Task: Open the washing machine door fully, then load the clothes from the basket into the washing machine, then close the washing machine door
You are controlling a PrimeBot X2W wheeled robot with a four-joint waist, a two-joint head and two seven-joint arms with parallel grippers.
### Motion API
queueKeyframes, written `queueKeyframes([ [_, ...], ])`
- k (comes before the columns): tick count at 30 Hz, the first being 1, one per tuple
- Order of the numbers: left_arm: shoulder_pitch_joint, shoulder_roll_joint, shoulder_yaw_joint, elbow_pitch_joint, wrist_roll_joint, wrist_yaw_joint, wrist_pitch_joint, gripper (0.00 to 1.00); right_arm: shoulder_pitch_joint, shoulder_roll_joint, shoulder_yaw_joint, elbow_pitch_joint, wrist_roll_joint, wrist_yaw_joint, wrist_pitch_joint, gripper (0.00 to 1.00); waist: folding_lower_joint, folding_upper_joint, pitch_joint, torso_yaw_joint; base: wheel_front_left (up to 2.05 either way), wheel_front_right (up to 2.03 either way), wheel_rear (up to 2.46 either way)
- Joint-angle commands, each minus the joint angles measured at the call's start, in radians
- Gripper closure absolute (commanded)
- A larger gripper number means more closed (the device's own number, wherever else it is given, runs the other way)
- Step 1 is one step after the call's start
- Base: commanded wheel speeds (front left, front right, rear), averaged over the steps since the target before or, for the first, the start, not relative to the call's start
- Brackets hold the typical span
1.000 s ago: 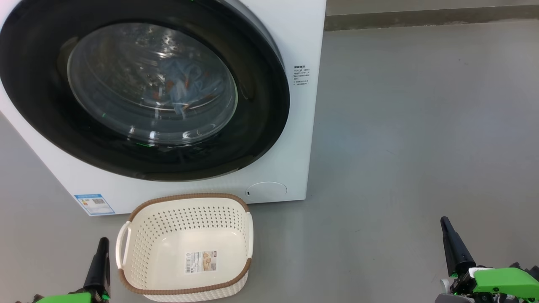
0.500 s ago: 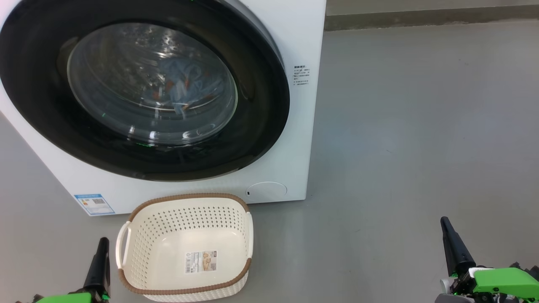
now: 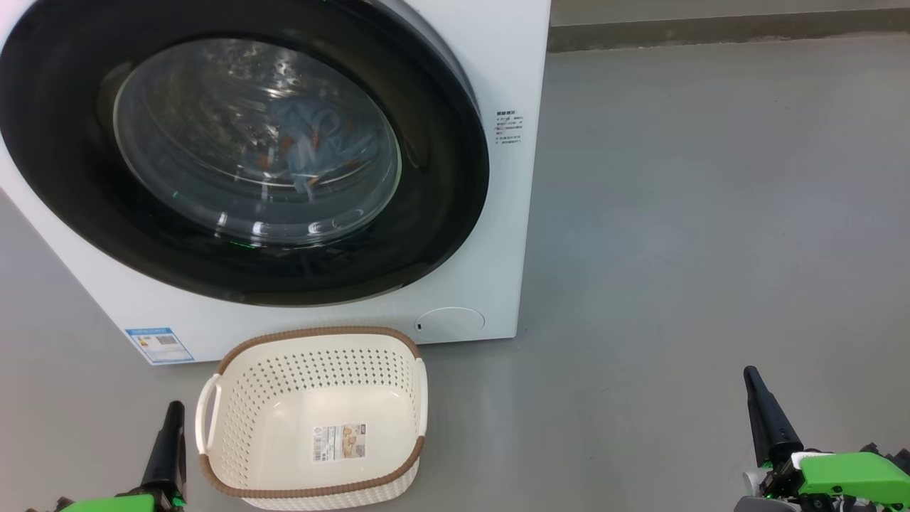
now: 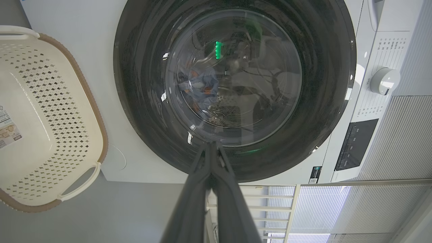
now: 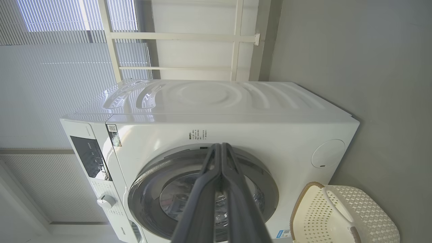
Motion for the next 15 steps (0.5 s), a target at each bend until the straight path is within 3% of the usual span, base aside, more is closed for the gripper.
queueKeyframes([
  [1, -0.038, 0.017, 0.034, -0.026, -0.003, -0.003, 0.005, 1.00, -0.040, -0.004, 0.024, -0.028, 0.004, -0.001, 0.008, 1.00, 0.0000, 0.0000, 0.000, 0.000, 0.00, 0.00, 0.00],
  [15, -0.038, 0.017, 0.034, -0.026, -0.003, -0.003, 0.005, 1.00, -0.040, -0.004, 0.024, -0.028, 0.004, -0.001, 0.008, 1.00, 0.0000, 0.0000, 0.000, 0.000, 0.00, 0.00, 0.00],
])
